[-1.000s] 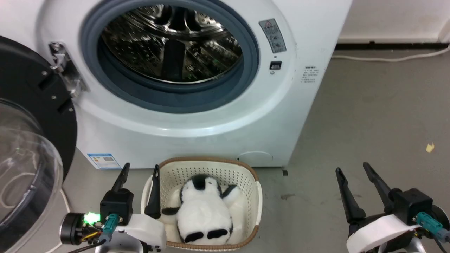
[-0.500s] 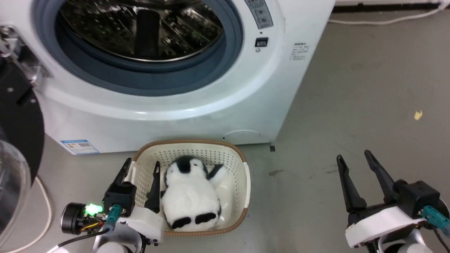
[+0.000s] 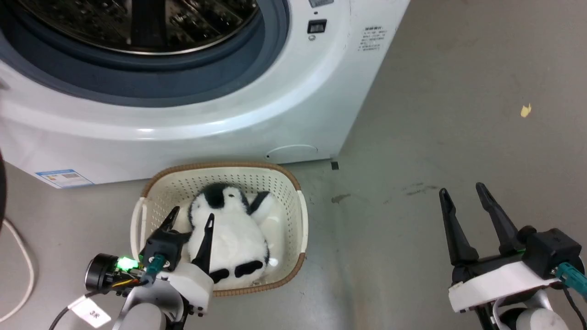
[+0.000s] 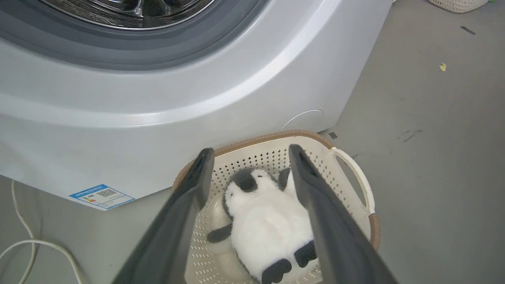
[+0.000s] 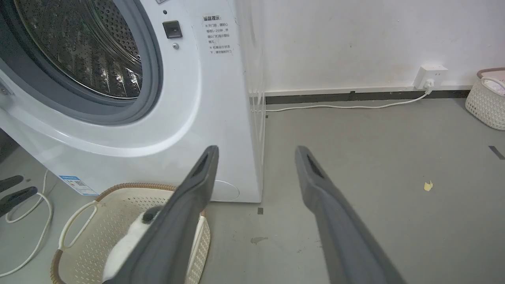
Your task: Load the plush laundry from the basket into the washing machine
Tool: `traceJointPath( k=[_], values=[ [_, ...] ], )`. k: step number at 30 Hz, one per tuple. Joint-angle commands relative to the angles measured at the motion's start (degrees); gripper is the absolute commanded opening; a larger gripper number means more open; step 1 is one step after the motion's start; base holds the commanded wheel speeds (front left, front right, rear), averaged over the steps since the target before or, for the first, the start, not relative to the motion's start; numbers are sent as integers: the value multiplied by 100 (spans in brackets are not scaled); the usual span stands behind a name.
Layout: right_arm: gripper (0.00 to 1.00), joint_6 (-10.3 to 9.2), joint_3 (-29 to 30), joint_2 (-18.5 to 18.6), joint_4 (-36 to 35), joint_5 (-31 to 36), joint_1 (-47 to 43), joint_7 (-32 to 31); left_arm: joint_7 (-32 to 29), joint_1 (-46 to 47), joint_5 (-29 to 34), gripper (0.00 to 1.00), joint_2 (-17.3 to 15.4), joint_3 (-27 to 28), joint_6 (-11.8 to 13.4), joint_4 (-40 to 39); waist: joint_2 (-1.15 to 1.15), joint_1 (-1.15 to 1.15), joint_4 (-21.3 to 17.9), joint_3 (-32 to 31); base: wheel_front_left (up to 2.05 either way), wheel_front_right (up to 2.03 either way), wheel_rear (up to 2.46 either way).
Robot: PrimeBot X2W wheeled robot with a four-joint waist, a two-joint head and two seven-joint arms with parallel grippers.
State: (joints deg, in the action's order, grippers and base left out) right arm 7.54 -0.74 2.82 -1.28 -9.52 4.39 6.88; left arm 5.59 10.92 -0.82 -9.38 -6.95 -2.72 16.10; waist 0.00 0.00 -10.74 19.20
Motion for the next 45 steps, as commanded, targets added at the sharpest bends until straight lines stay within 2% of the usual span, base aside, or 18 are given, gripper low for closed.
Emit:
traceJointPath(
  k=[1, 15, 25, 45],
  values=[
    [100, -3, -27, 3, -48, -84, 146, 72, 25, 170, -78, 100, -79, -61, -58, 161, 0, 0, -80, 124, 0, 0, 0],
    [100, -3, -140, 4, -92, -343, 309, 228, -7, 797, -166, 100, -436, -365, -122, 1242, 0, 0, -417, 684, 0, 0, 0],
    [100, -4, -206, 4, -124, -590, 484, 347, -285, 1475, -249, 100, -723, -516, -184, 2161, 0, 0, -711, 1209, 0, 0, 0],
    [100, -5, -391, 5, -216, -1184, 729, 586, -1765, 3059, -757, 100, -1251, -985, -357, 3911, 0, 0, -1324, 2264, 0, 0, 0]
  ],
)
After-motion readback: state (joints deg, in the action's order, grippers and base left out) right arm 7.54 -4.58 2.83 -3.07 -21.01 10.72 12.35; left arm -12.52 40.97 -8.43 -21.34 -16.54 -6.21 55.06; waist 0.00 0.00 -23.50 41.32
